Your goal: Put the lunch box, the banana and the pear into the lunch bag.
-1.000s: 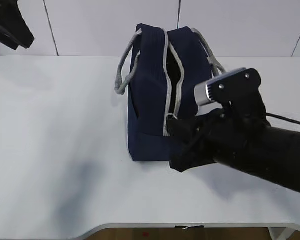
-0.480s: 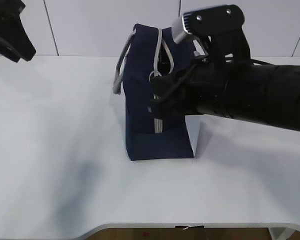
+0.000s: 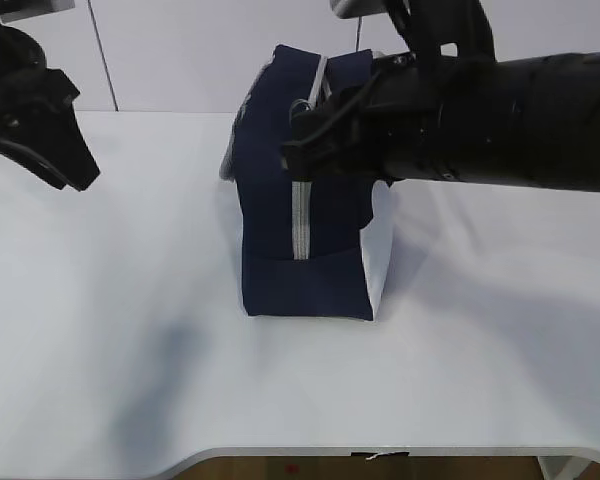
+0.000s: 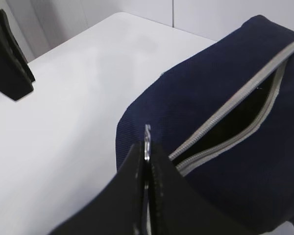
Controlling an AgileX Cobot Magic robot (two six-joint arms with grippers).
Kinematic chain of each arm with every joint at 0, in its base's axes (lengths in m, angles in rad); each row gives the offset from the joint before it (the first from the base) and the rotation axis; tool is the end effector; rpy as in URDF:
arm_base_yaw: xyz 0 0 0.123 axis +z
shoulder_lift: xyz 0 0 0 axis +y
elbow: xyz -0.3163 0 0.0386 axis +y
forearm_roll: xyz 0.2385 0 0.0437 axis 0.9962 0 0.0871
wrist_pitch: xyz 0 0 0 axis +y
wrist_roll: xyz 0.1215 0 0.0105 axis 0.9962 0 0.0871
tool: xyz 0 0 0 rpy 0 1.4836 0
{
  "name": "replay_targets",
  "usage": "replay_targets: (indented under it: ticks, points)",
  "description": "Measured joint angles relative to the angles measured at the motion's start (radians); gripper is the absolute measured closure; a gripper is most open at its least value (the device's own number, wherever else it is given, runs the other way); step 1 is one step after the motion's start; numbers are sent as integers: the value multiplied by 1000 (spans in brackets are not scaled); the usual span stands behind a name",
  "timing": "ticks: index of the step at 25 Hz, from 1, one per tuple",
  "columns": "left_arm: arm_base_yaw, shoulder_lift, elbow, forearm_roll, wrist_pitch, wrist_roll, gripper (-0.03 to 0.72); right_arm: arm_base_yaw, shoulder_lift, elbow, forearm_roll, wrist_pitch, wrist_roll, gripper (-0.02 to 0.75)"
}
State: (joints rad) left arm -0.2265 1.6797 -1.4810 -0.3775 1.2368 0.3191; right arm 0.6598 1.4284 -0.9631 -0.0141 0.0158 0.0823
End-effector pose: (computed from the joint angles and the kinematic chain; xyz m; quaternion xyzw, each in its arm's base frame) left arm 0.3246 -0.1184 0.3181 0.2231 0.9512 -0.1778 0.1174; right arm 0.2676 0.2075 0.3267 -0.2424 0.7957 0.1975 0.5187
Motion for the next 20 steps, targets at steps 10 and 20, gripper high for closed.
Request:
replay_targets:
  ticks: [10,20]
  points:
    - [-94,0,4,-9,-5,107,452,0,12,-82,110,72,0,731]
    - [-96,-29,106,-77,-12,188,452,-4,20,-87,233,75,0,731]
